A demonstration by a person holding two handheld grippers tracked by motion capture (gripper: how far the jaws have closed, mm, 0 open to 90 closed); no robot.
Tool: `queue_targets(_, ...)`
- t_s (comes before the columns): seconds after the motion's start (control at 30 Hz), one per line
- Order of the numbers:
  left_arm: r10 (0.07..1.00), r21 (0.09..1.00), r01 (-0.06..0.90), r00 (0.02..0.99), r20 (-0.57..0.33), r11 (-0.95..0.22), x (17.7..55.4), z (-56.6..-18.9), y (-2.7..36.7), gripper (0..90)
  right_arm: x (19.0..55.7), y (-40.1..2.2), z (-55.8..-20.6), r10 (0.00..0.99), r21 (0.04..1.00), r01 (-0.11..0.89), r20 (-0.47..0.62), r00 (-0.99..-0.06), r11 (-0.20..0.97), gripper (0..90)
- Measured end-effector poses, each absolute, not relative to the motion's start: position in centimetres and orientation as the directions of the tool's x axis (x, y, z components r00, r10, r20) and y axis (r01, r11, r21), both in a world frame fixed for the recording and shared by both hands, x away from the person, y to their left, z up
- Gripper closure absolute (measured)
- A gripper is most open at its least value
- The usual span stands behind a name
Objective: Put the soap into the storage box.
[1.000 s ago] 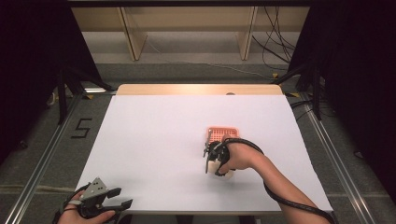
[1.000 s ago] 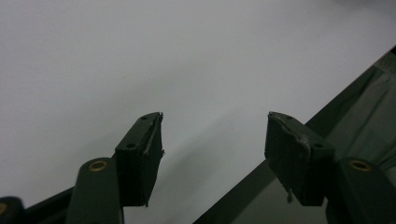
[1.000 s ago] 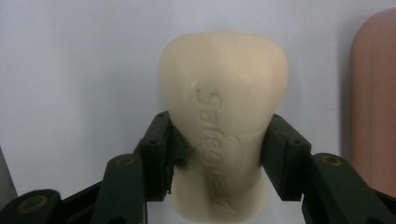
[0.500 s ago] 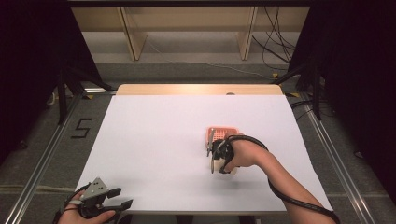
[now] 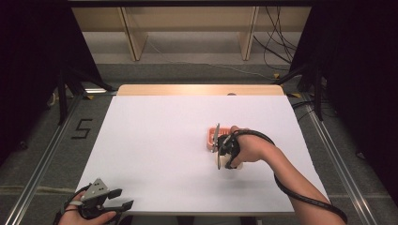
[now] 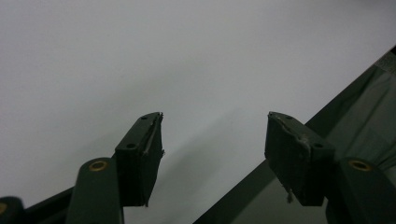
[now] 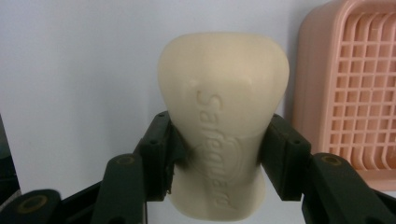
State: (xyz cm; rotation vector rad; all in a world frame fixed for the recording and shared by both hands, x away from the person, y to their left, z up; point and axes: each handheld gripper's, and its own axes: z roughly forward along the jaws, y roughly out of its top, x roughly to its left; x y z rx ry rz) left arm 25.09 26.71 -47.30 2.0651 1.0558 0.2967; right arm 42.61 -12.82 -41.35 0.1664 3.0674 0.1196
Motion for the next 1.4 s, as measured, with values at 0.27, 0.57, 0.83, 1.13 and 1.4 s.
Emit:
queue_targets(0.27, 0.765, 0.735, 0.562, 0.637, -0.093, -0.380, 25.3, -47.3, 26.9, 36.3, 43.1, -13.3, -40.6, 0.112, 0.037, 0.109, -0.086, -0.990, 0.993, 50.6)
queue_targets(0.57, 0.767, 0.734, 0.581, 0.629, -0.131, -0.352, 25.1, -47.3, 26.8, 36.3, 43.5, -13.6, -40.4, 0.097, 0.026, 0.095, -0.085, -0.992, 0.995, 50.6)
queue_targets(0.83, 0.767, 0.735, 0.583, 0.627, -0.134, -0.347, 25.1, -47.3, 26.8, 36.3, 44.0, -13.8, -39.9, 0.105, 0.013, 0.104, -0.096, -0.990, 0.994, 50.6)
queue_targets(1.13, 0.769, 0.737, 0.583, 0.624, -0.137, -0.342, 25.1, -47.3, 26.7, 36.3, 44.7, -14.2, -39.2, 0.093, 0.006, 0.093, -0.120, -0.988, 0.996, 50.6)
queue_targets(1.4, 0.768, 0.733, 0.573, 0.631, -0.107, -0.368, 25.3, -47.3, 26.9, 36.3, 45.5, -14.4, -39.2, 0.082, 0.010, 0.082, -0.133, -0.988, 0.997, 50.6)
